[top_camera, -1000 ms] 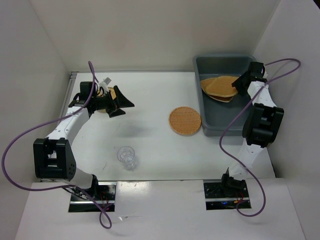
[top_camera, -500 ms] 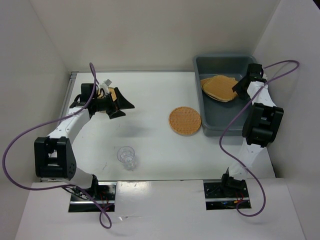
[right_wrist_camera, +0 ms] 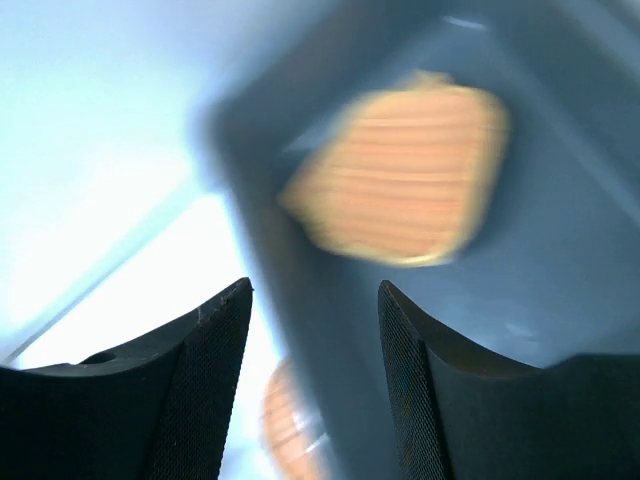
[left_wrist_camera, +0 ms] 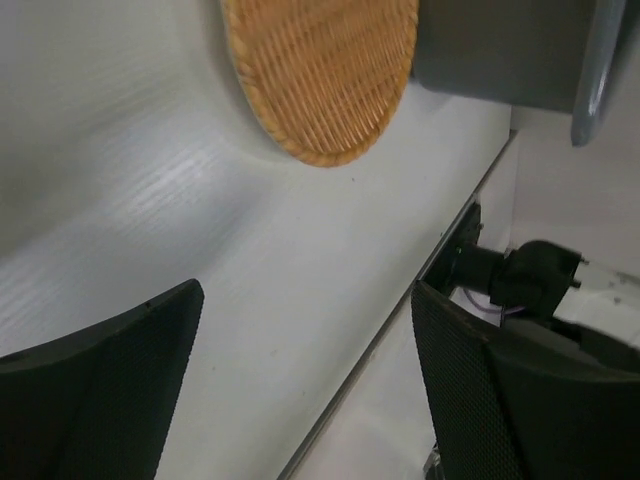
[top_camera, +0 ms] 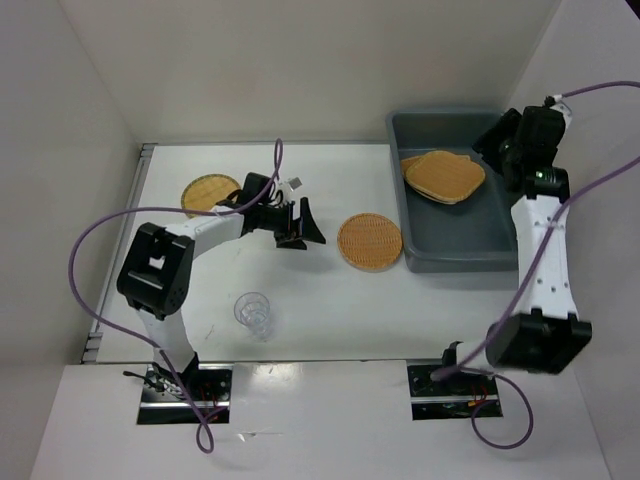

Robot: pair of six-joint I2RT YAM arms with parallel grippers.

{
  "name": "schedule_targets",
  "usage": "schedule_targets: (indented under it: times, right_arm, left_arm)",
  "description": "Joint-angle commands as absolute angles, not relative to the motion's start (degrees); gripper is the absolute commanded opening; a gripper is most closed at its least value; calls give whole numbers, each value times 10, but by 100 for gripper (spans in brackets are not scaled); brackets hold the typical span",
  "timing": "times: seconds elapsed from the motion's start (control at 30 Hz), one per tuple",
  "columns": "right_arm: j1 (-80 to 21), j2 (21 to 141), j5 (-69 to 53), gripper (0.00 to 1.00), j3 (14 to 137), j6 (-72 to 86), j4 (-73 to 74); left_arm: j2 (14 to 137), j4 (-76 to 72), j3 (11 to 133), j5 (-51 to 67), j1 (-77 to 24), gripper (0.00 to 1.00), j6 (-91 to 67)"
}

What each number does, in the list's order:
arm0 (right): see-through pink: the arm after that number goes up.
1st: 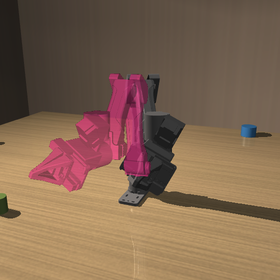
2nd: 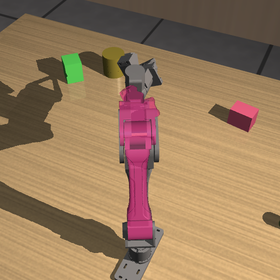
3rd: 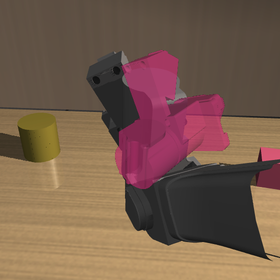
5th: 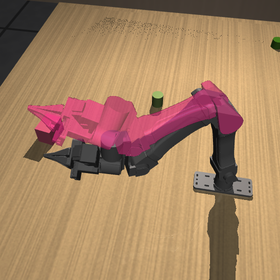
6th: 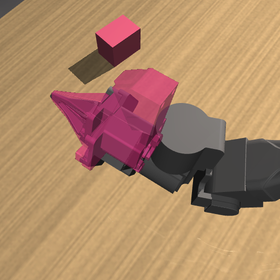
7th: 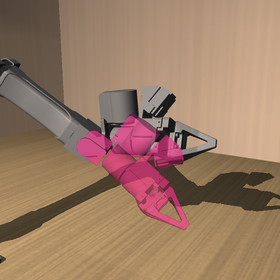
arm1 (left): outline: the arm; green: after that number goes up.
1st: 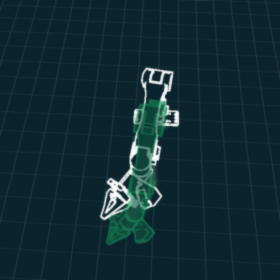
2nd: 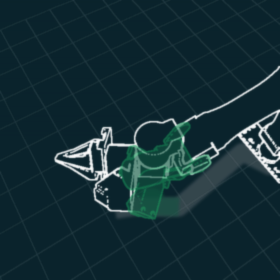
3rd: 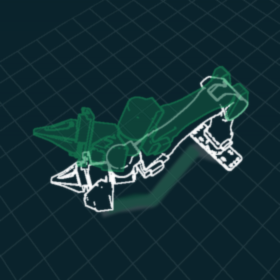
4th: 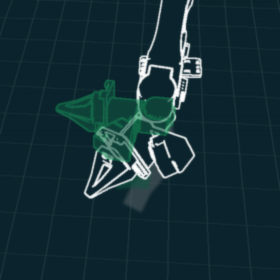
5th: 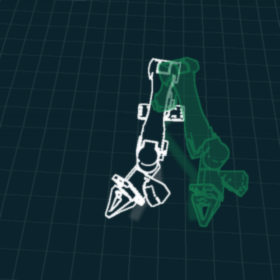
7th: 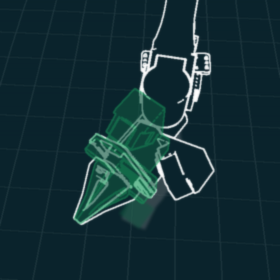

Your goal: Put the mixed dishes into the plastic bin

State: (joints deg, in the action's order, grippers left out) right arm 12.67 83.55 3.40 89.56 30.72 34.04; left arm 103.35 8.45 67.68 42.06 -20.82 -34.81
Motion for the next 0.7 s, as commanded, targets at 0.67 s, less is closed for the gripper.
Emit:
schedule_targets:
  times: [0.67]
  right_arm:
    - [0,659,-75,59,812,342,393]
  left_arm:
    - [1207,-194,664,314,-238,73,-579]
